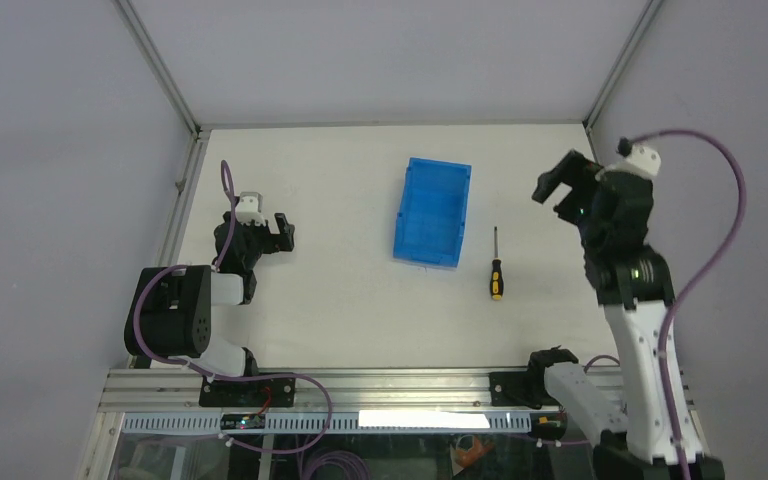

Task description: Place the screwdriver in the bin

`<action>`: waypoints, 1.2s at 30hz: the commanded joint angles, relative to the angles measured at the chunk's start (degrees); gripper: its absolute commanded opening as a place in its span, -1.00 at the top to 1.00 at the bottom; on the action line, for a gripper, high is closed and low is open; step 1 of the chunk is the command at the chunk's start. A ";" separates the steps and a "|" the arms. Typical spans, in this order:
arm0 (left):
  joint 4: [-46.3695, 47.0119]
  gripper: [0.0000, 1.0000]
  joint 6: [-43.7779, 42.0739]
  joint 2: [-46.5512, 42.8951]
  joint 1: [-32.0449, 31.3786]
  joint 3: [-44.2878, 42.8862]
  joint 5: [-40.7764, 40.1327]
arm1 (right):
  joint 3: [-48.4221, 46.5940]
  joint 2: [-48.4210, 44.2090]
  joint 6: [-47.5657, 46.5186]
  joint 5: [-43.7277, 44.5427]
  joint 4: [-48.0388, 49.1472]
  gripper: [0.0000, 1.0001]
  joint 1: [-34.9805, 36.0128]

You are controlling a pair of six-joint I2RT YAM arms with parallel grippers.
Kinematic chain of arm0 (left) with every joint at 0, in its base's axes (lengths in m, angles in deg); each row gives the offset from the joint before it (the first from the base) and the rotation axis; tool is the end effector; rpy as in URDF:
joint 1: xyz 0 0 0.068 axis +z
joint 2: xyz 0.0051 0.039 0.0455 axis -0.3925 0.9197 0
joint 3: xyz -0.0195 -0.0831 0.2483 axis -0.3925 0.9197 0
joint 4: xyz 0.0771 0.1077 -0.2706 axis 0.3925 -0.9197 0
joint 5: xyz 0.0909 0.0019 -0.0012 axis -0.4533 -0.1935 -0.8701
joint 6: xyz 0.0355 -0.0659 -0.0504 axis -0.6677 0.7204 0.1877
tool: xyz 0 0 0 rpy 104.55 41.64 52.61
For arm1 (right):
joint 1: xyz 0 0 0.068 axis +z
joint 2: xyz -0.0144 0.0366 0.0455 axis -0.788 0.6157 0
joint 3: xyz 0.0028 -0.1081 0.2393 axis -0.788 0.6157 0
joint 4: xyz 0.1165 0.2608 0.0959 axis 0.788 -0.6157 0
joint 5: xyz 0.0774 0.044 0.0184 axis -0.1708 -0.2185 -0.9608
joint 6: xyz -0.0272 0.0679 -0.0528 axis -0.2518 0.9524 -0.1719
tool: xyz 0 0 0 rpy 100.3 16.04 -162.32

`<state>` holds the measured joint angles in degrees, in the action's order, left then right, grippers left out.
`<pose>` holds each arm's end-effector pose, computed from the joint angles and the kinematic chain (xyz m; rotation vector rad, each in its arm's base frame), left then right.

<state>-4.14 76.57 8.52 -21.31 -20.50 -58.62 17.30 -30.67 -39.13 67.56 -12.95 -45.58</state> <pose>0.3167 -0.0027 0.0686 0.0478 1.9469 -0.1495 0.2206 0.0026 0.3932 0.4354 1.7824 0.0909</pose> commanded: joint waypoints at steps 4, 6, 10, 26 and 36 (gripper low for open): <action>3.00 -0.98 -0.02 -0.70 -0.74 -0.87 0.13 | -19.40 38.04 -6.29 -15.16 -23.33 -0.91 -2.78; 3.05 -0.98 -0.08 -0.70 -0.72 -0.89 0.10 | -17.81 42.66 -6.23 -14.32 -22.65 -0.85 -2.82; 3.09 -0.98 -0.03 -0.69 -0.75 -0.91 0.08 | -10.87 48.01 -5.73 -18.09 -17.63 -0.64 -2.87; 3.01 -0.98 -0.05 -0.72 -0.75 -0.89 0.17 | 0.53 59.44 -3.05 -12.07 -8.74 -0.01 2.88; 3.08 -0.98 -0.05 -0.73 -0.70 -0.86 0.17 | -10.85 54.42 -5.87 -8.70 -20.90 1.00 3.89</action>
<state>-4.14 76.57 8.52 -21.31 -20.50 -58.60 14.66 28.02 -43.39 56.06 -27.72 -41.87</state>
